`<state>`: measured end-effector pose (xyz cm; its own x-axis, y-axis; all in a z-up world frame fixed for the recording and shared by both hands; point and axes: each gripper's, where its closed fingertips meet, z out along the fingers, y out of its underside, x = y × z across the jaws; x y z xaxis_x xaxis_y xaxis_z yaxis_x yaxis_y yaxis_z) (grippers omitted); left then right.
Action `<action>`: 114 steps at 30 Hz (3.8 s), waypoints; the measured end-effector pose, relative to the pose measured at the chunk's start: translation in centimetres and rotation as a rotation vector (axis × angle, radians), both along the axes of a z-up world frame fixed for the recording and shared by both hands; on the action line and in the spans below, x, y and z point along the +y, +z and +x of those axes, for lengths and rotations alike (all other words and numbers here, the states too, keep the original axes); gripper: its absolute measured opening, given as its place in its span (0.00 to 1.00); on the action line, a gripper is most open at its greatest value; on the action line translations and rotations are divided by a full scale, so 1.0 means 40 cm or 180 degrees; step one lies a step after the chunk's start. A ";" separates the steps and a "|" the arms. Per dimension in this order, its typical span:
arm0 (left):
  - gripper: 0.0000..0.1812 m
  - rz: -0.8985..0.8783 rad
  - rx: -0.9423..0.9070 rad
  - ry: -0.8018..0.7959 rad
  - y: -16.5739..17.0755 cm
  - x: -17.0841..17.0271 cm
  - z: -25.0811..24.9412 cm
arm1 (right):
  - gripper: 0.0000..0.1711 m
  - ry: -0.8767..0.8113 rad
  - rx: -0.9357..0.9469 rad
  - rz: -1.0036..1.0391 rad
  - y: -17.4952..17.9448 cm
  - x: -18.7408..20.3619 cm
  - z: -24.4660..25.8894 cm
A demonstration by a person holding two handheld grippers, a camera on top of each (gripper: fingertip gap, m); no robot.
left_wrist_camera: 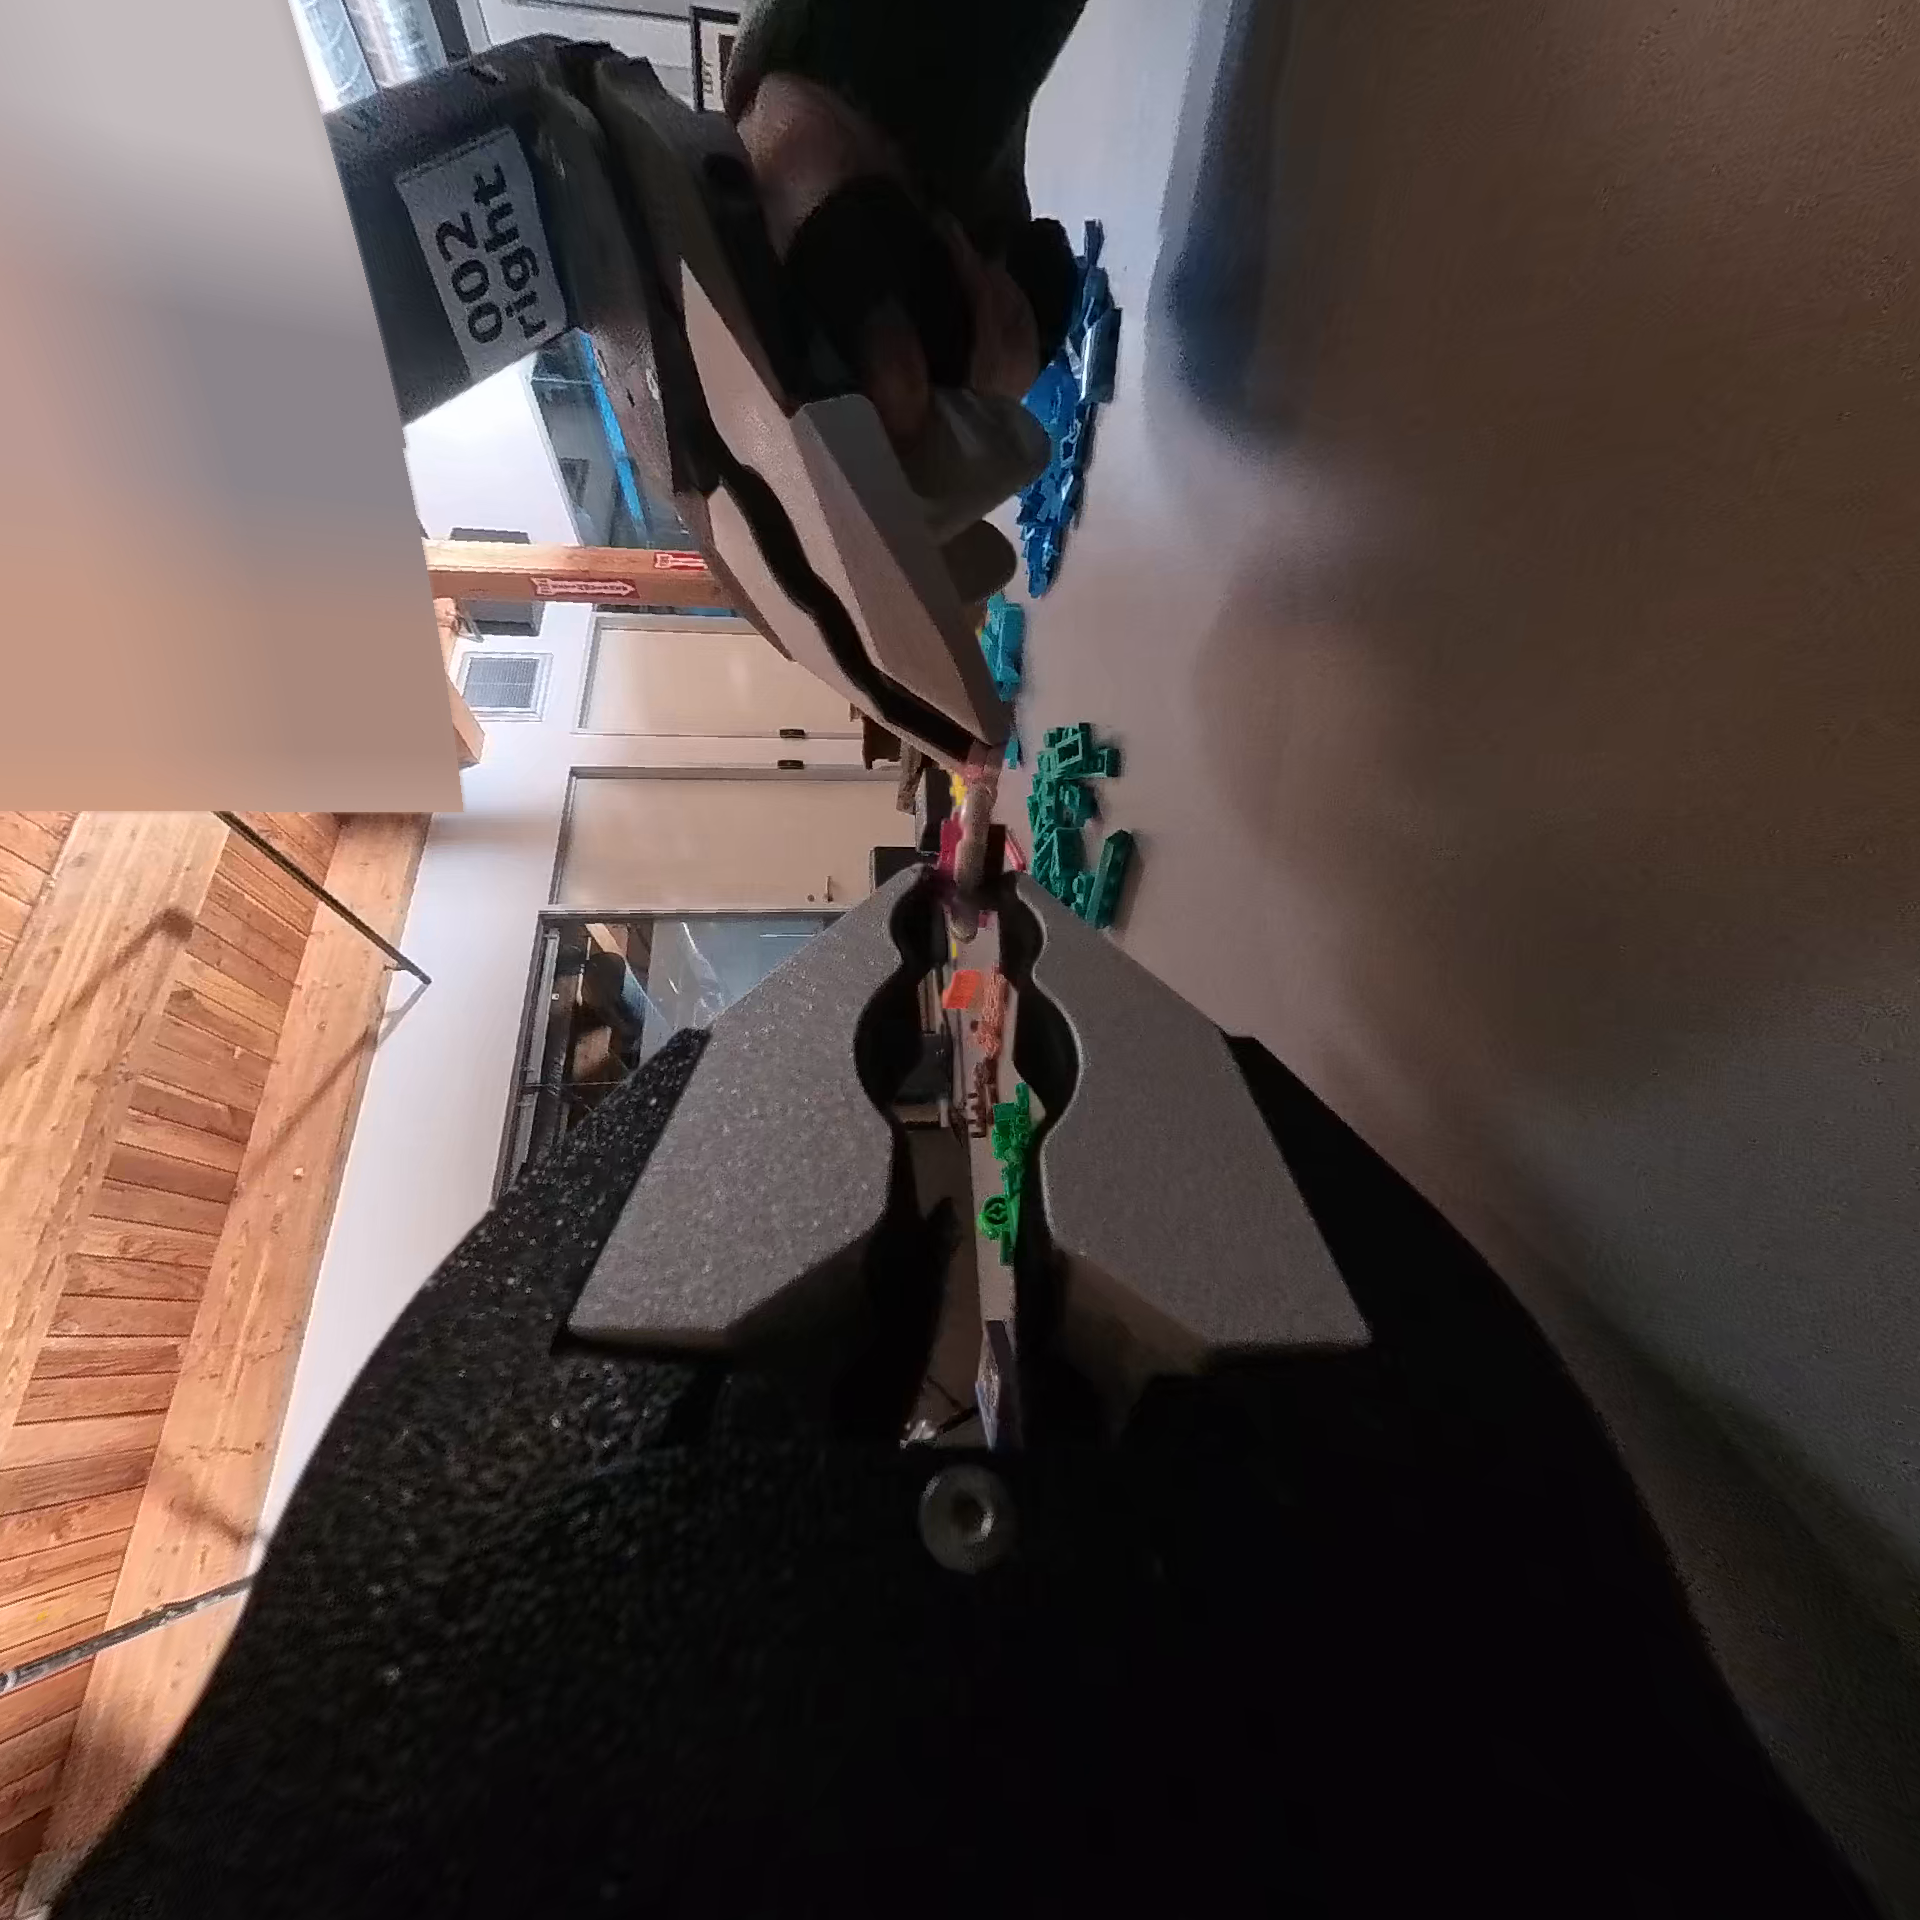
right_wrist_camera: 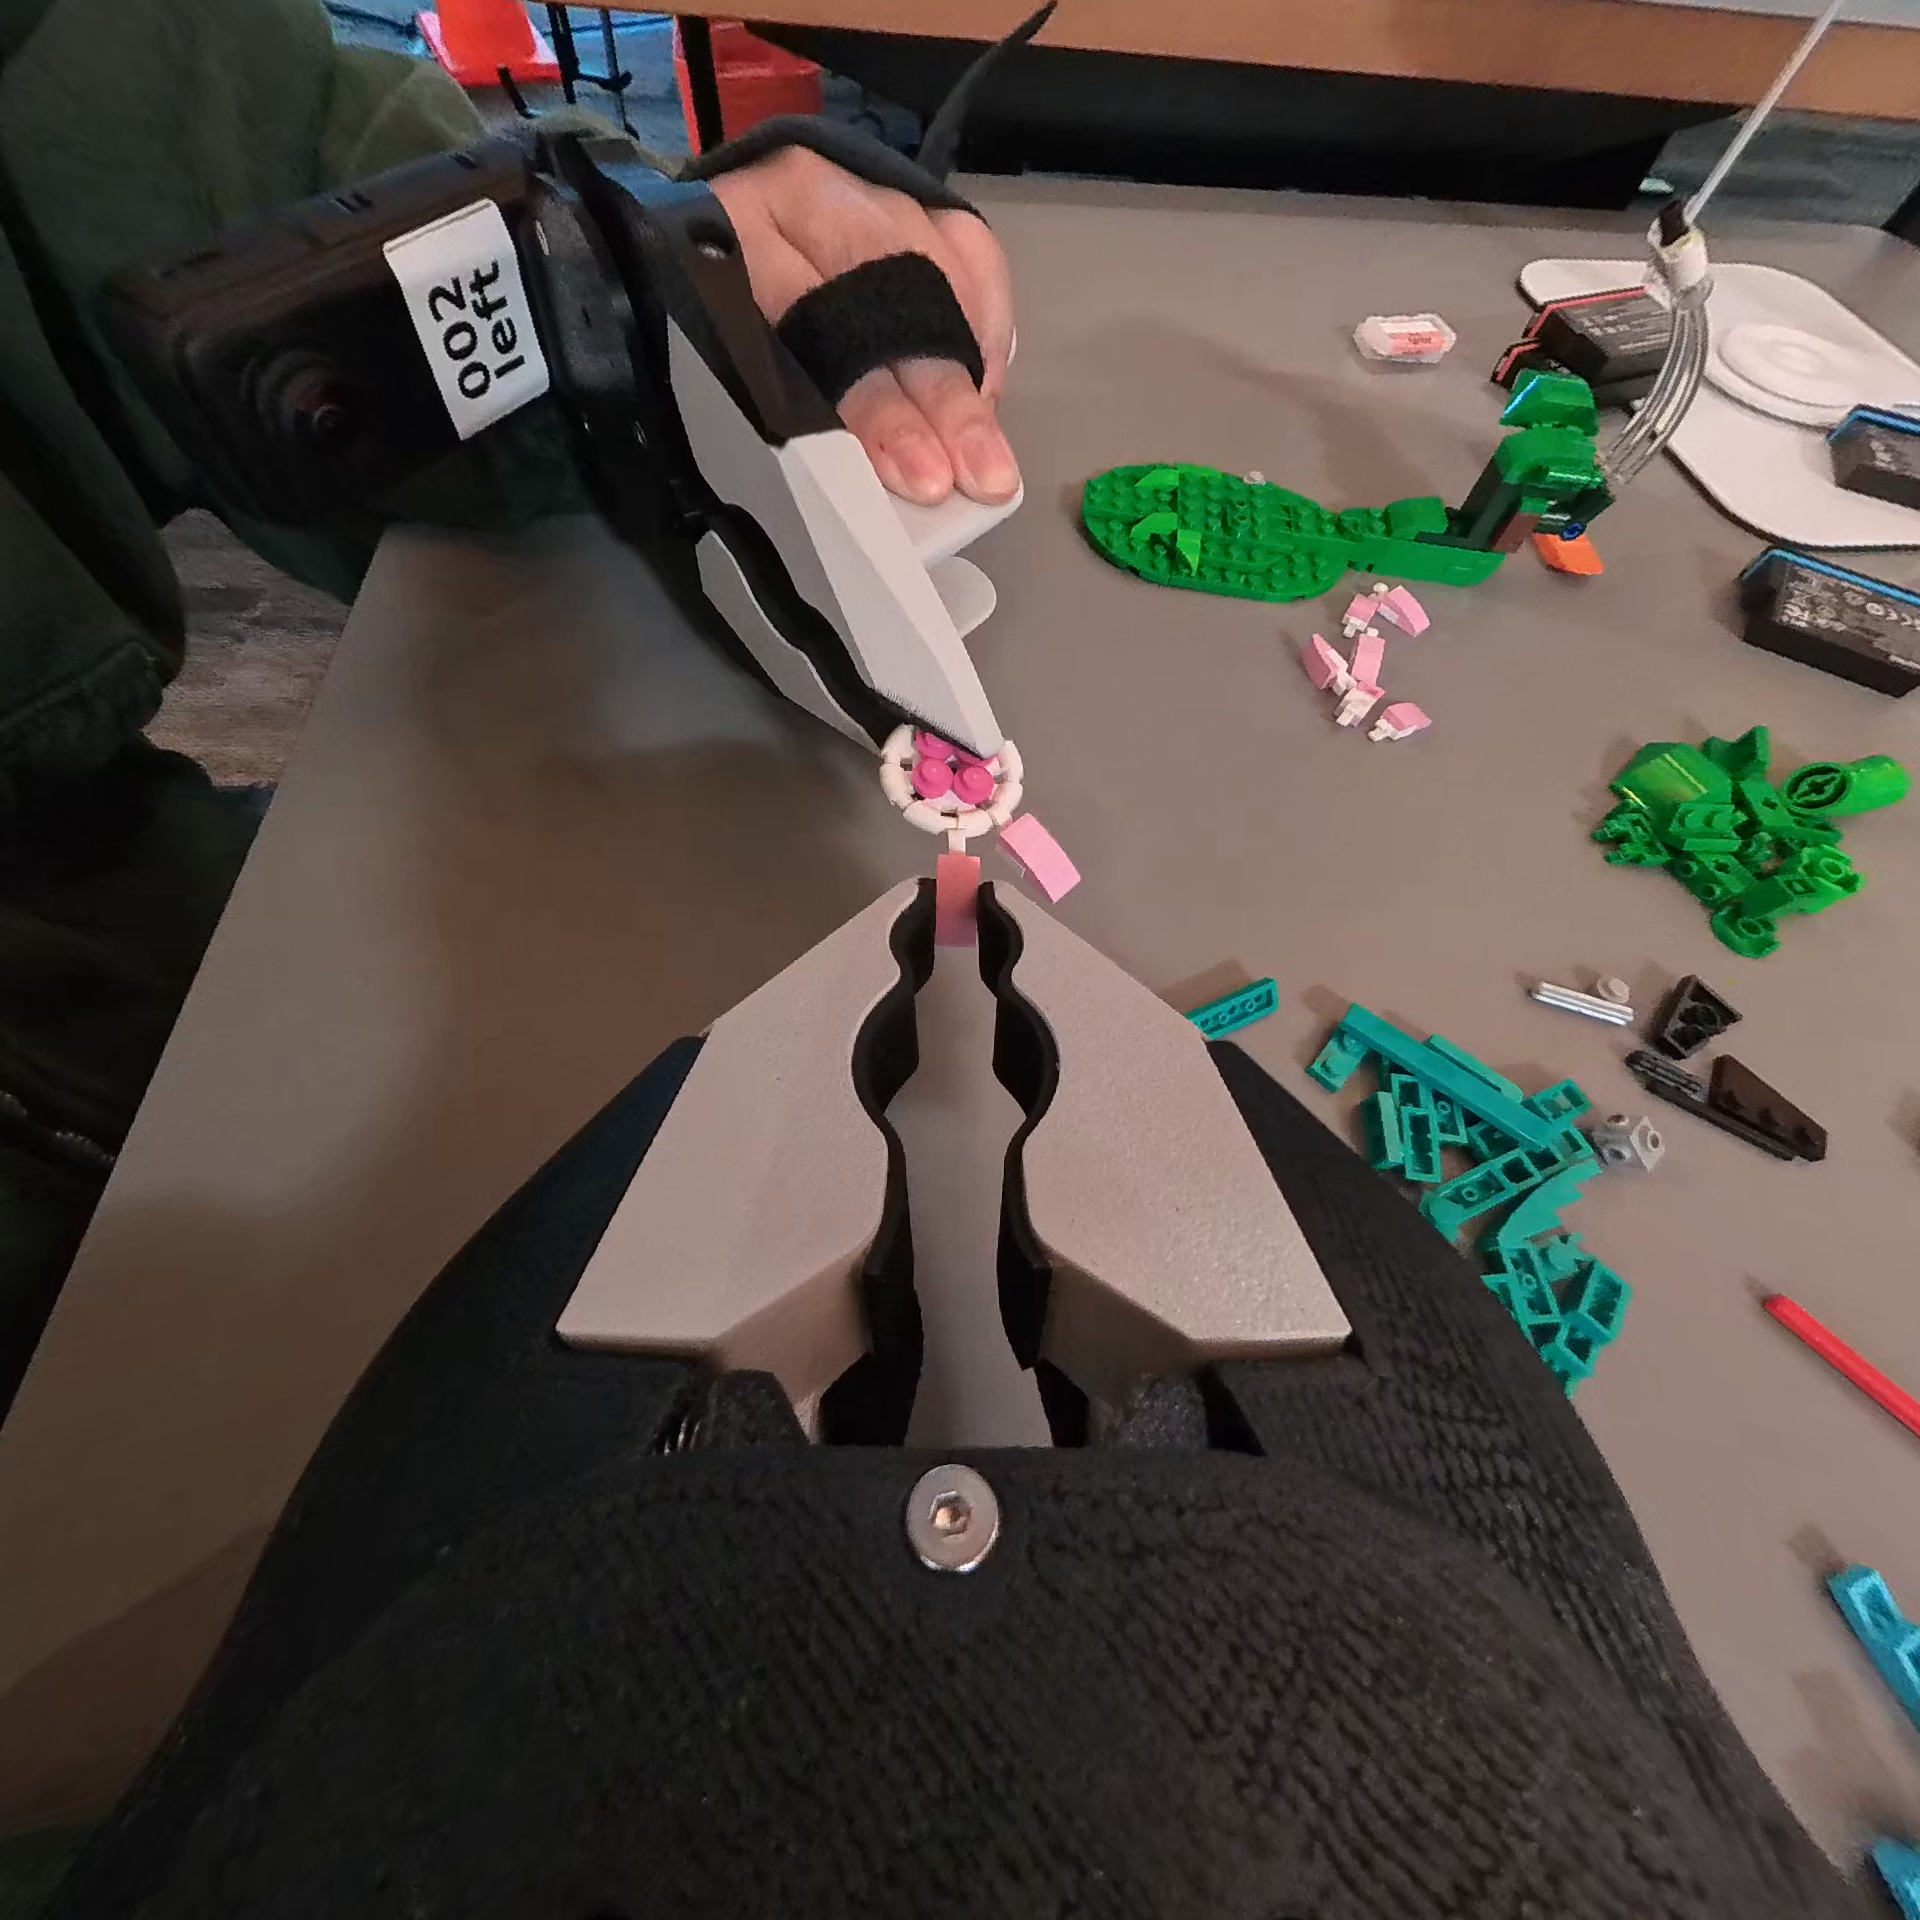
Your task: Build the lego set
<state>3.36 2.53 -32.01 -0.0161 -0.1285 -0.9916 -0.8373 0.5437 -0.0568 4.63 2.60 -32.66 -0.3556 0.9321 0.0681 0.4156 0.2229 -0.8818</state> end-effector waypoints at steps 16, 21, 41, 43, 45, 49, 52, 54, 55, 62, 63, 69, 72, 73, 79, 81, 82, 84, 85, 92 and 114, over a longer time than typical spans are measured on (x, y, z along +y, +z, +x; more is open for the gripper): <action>0.04 -0.0094 0.0109 0.0177 -0.018 0.011 -0.005 | 0.03 -0.0075 -0.0063 -0.0064 -0.003 0.005 -0.001; 0.04 -0.0173 0.0313 -0.0142 -0.056 -0.020 0.067 | 0.00 0.0088 0.0120 -0.0143 0.024 -0.041 -0.027; 0.05 -0.1058 -0.0711 0.0024 -0.026 0.008 0.007 | 0.21 0.0087 0.0762 0.1615 0.033 -0.010 -0.025; 0.05 -0.1098 -0.0779 -0.0012 -0.021 0.004 0.009 | 0.14 0.0104 0.0687 0.1667 0.021 -0.005 -0.021; 0.05 -0.1162 -0.0863 -0.0049 -0.016 0.001 0.009 | 0.11 0.0119 0.0677 0.1662 0.020 -0.006 -0.019; 0.05 -0.1296 -0.0986 -0.0107 -0.015 -0.003 0.015 | 0.08 0.0155 0.0687 0.1615 0.027 -0.008 -0.012; 0.05 -0.1460 -0.1129 -0.0166 -0.014 -0.007 0.017 | 0.07 0.0187 0.0679 0.1584 0.027 -0.011 -0.009; 0.05 -0.1599 -0.1276 -0.0224 -0.010 -0.010 0.019 | 0.07 0.0197 0.0684 0.1524 0.032 -0.013 -0.006; 0.05 -0.1669 -0.1352 -0.0250 -0.007 -0.011 0.019 | 0.07 0.0197 0.0696 0.1495 0.035 -0.014 -0.005; 0.05 -0.2173 -0.1604 -0.0541 -0.009 -0.038 0.032 | 0.08 0.0353 0.0699 0.1323 0.039 -0.036 0.007; 0.05 -0.2343 -0.1621 -0.0668 -0.013 -0.053 0.038 | 0.06 0.0439 0.0666 0.1258 0.036 -0.048 0.012; 0.04 -0.3208 -0.1915 -0.1353 0.022 -0.138 0.065 | 0.05 0.0999 0.0583 0.0181 0.059 -0.136 0.045; 0.04 -0.3319 -0.2005 -0.1471 0.035 -0.149 0.067 | 0.07 0.1074 0.0589 -0.0018 0.064 -0.151 0.044; 0.04 -0.3350 -0.2025 -0.1500 0.037 -0.152 0.067 | 0.09 0.1068 0.0585 -0.0051 0.063 -0.153 0.041; 0.04 -0.3363 -0.1981 -0.1476 0.032 -0.152 0.070 | 0.10 0.1106 0.0657 -0.0201 0.075 -0.161 0.039; 0.04 -0.3364 -0.1988 -0.1478 0.033 -0.152 0.070 | 0.09 0.1117 0.0701 -0.0251 0.084 -0.161 0.042; 0.04 -0.3362 -0.1988 -0.1478 0.033 -0.152 0.069 | 0.07 0.1126 0.0700 -0.0262 0.085 -0.161 0.043; 0.04 -0.3365 -0.1967 -0.1474 0.031 -0.152 0.070 | 0.04 0.1118 0.0680 -0.0238 0.081 -0.160 0.043; 0.04 -0.3359 -0.1963 -0.1468 0.031 -0.152 0.071 | 0.04 0.1124 0.0675 -0.0228 0.080 -0.160 0.044; 0.04 -0.3205 -0.2287 -0.1349 0.058 -0.121 0.053 | 0.02 0.0886 0.0877 0.0054 0.103 -0.129 0.031; 0.04 -0.2957 -0.2412 -0.1005 0.058 -0.077 0.031 | 0.02 0.0533 0.0956 0.0338 0.107 -0.085 0.012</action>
<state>4.60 -0.56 -29.68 0.3633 -0.8822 -0.2996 -0.2650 0.2105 -0.9410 5.10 -0.79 -28.39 -0.4523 0.8448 0.2860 0.0914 0.3629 -0.9273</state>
